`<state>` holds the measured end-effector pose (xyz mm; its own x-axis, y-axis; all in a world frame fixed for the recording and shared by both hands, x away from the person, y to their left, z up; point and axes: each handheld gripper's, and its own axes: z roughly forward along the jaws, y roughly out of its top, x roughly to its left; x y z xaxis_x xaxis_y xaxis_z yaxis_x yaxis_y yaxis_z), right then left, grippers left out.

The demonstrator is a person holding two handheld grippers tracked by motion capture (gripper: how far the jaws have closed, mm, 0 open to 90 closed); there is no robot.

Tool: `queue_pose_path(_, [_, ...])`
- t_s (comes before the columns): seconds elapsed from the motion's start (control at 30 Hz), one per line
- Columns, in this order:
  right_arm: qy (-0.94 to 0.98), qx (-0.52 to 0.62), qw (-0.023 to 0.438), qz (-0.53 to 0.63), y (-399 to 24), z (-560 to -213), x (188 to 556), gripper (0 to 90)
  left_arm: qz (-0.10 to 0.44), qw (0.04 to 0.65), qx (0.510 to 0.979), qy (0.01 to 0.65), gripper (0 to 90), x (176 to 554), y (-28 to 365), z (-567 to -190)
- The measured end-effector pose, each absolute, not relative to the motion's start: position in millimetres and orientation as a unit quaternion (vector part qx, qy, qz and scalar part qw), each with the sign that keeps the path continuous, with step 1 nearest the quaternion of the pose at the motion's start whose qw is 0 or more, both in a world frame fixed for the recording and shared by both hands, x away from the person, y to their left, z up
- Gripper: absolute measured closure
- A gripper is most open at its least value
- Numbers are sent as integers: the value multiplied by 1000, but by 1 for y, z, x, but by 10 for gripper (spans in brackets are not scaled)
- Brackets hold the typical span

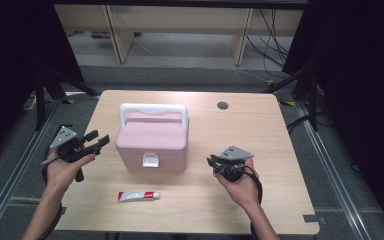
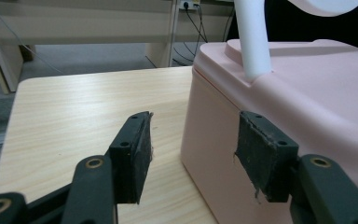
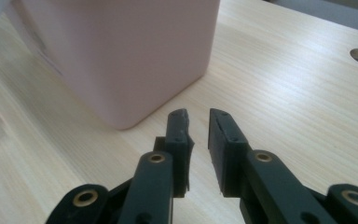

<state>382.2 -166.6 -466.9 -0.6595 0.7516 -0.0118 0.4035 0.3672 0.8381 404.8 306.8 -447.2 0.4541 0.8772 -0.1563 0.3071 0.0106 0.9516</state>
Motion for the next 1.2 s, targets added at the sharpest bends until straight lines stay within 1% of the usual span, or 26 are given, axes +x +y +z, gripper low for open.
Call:
queue_pose_path(0.13, [798, 367, 194, 436, -163, -468, 377, 754, 259, 549, 652, 455, 445, 405, 305, -438])
queue_pose_path(0.23, [806, 352, 193, 436, -162, -470, 376, 745, 258, 558, 646, 453, 445, 406, 304, -431])
queue_pose_path(0.27, [808, 349, 190, 435, -159, -471, 374, 735, 255, 560, 644, 454, 461, 405, 302, -428])
queue_pose_path(0.37, [807, 359, 181, 433, -155, -474, 371, 730, 247, 572, 639, 451, 469, 405, 297, -419])
queue_pose_path(0.43, [812, 347, 184, 432, -154, -475, 371, 731, 244, 579, 638, 446, 472, 405, 294, -413])
queue_pose_path(0.63, [812, 343, 186, 434, -146, -473, 367, 754, 229, 594, 635, 437, 480, 408, 284, -401])
queue_pose_path(0.7, [810, 346, 186, 435, -143, -473, 367, 774, 222, 597, 634, 439, 483, 410, 280, -399])
queue_pose_path(0.97, [814, 338, 180, 437, -132, -472, 363, 824, 213, 579, 645, 451, 503, 433, 260, -394])
queue_pose_path(1.13, [814, 335, 177, 440, -128, -472, 363, 833, 218, 559, 651, 464, 509, 450, 249, -392])
queue_pose_path(1.2, [809, 344, 171, 445, -125, -473, 361, 835, 211, 560, 647, 473, 520, 455, 247, -393])
